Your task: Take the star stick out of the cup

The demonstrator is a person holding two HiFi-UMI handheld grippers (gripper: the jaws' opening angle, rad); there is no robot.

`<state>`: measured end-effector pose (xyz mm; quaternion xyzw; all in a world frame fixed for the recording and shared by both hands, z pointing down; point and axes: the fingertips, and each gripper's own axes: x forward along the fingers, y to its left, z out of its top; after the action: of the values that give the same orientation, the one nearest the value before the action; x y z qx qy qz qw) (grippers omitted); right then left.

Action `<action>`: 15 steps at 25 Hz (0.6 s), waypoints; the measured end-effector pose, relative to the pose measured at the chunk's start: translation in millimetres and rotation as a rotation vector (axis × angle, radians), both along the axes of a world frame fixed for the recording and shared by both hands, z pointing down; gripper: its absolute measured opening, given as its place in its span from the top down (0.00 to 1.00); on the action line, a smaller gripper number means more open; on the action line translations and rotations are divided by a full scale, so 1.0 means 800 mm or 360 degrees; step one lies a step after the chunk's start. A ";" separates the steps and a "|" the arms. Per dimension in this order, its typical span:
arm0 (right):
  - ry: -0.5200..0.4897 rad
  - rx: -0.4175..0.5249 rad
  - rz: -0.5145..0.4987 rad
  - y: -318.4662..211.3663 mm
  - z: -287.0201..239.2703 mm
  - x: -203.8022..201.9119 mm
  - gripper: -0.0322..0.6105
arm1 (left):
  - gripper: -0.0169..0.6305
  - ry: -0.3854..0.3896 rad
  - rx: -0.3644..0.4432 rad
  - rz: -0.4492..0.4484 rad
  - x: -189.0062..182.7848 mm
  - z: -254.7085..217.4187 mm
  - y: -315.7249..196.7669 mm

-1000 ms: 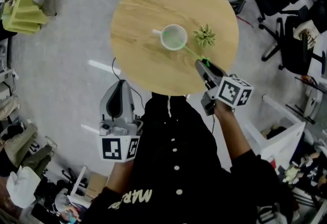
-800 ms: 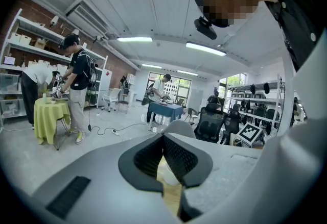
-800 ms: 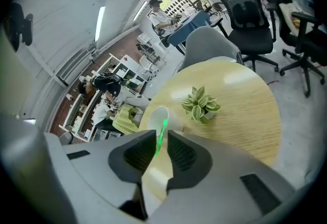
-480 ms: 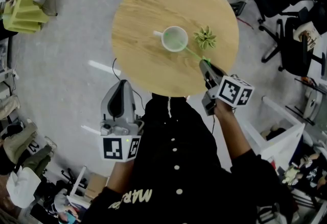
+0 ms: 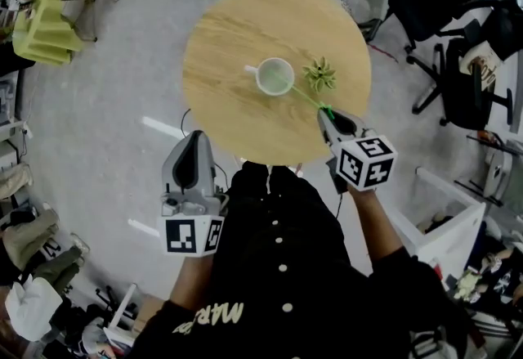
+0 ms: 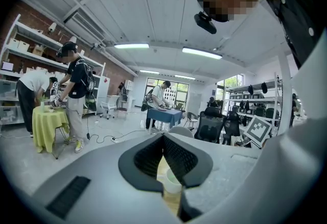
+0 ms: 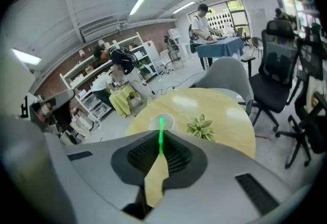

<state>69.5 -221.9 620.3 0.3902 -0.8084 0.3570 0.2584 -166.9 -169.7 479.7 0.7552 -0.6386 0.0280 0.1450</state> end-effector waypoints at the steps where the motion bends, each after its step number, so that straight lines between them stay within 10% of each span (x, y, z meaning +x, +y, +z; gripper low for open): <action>1: 0.0042 0.0042 -0.0054 0.004 -0.010 0.000 0.92 | 0.97 -0.0006 0.0009 0.0006 0.002 -0.006 0.001; 15: 0.0044 0.0752 -0.0172 0.019 -0.176 0.001 0.91 | 0.97 -0.0039 0.0212 0.0085 0.022 -0.090 -0.003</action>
<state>70.0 -207.1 479.7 0.4007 -0.8856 0.1383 0.1897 -149.4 -171.8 407.7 0.7795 -0.6205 -0.0014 0.0857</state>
